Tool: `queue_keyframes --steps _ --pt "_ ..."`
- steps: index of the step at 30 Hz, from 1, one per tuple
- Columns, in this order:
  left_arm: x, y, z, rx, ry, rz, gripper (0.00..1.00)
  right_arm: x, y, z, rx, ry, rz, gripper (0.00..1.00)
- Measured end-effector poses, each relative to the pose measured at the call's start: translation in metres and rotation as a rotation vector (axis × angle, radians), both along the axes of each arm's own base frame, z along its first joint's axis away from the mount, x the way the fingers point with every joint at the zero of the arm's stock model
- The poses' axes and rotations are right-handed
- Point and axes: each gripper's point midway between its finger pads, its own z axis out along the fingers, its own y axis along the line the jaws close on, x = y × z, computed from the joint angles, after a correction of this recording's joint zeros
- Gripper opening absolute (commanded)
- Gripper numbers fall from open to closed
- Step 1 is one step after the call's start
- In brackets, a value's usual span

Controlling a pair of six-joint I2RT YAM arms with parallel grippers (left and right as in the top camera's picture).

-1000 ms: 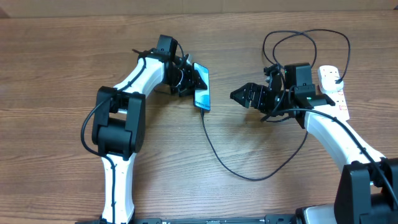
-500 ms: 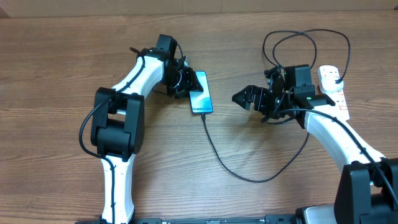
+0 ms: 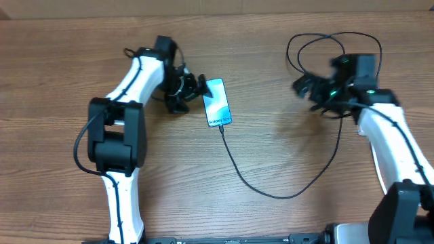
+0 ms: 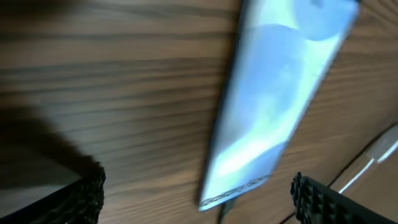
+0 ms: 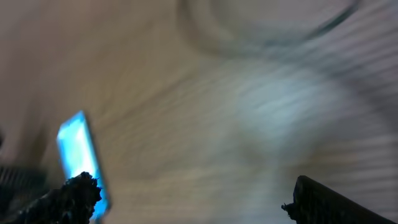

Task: Plug charger to phone and switch on socket
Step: 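Open both grippers and move the right gripper toward the power strip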

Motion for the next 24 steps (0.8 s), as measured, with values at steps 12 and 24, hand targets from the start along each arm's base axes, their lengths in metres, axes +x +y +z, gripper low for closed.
queue_keyframes --steps 12,24 --pt "-0.002 0.028 0.059 0.109 -0.143 -0.018 1.0 -0.003 -0.181 0.006 -0.076 -0.101 -0.471 0.04" --pt "-0.023 -0.027 0.158 0.069 -0.421 -0.186 1.0 0.019 -0.204 -0.079 0.021 -0.025 -0.529 0.04"
